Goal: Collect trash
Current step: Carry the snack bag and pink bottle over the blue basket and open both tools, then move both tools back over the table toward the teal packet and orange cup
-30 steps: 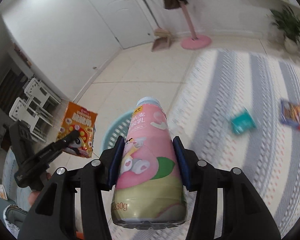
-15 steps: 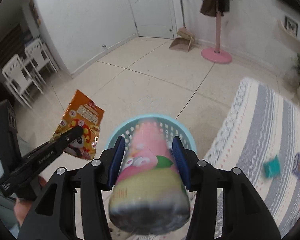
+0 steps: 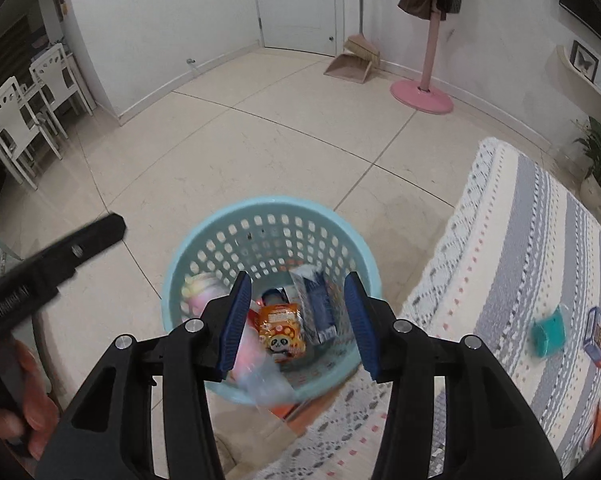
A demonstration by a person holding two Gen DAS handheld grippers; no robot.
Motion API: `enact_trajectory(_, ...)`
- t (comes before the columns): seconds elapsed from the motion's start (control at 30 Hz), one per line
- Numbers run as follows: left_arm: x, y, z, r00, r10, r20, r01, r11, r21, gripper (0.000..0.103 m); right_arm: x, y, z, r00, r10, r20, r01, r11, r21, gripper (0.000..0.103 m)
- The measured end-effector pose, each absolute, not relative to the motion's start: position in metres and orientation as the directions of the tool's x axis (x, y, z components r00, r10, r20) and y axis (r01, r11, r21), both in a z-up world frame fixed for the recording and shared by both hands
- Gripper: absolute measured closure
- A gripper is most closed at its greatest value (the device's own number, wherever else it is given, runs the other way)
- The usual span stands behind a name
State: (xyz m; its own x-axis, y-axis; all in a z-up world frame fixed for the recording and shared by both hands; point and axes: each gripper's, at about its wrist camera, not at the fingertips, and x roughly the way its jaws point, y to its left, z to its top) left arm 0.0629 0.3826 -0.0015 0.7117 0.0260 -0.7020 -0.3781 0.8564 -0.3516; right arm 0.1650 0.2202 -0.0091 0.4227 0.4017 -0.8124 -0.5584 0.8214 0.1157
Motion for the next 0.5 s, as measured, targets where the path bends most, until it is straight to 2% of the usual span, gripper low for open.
enact_trajectory(0.37, 0.071, 0.362, 0.003, 0.716, 0.01, -0.698, -0.353, 0.868, -0.349, 0.058, 0.155, 0.192, -0.014, 0.409, 0.421, -0.809, -0.56, 0.816, 0.142, 0.058)
enact_trajectory(0.47, 0.074, 0.351, 0.008, 0.731, -0.001, -0.683, -0.338, 0.869, -0.362, 0.053, 0.154, 0.177, -0.005, 0.409, 0.445, -0.796, -0.549, 0.818, 0.175, 0.057)
enact_trajectory(0.5, 0.075, 0.345, 0.011, 0.74, -0.005, -0.673, -0.329, 0.869, -0.369, 0.051, 0.154, 0.171, -0.002, 0.411, 0.453, -0.791, -0.544, 0.818, 0.185, 0.054)
